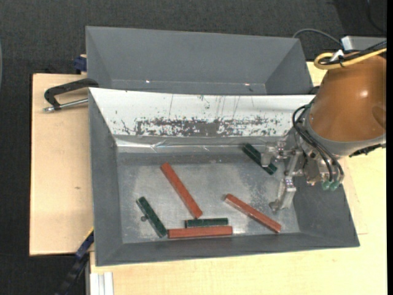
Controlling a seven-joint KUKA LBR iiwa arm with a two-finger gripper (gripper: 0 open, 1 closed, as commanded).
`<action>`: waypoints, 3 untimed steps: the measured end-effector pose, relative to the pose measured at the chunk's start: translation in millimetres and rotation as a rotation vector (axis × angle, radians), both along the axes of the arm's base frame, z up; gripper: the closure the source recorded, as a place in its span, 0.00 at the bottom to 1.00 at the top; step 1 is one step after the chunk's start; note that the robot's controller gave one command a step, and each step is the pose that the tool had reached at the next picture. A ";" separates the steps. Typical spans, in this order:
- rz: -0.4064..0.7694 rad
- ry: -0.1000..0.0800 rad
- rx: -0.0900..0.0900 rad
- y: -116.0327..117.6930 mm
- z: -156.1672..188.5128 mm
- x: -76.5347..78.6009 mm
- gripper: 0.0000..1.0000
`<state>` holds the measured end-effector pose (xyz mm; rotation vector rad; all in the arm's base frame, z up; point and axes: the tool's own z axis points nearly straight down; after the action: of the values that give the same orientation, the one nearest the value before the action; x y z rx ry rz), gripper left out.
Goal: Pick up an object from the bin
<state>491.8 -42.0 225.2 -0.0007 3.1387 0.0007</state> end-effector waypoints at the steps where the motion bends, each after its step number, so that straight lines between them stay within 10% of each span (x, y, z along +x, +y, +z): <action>1: -0.084 -0.003 0.001 6.8 -81.3 0.9 0.00; 2: -0.090 0.005 0.001 8.7 -120.4 -1.0 0.00; 3: -0.354 -0.002 0.001 18.4 -113.1 8.2 0.00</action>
Offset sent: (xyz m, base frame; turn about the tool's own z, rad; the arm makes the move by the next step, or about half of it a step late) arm 0.0003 0.0106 -0.0676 0.0518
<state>499.9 -23.6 112.1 0.5521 3.0877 0.0022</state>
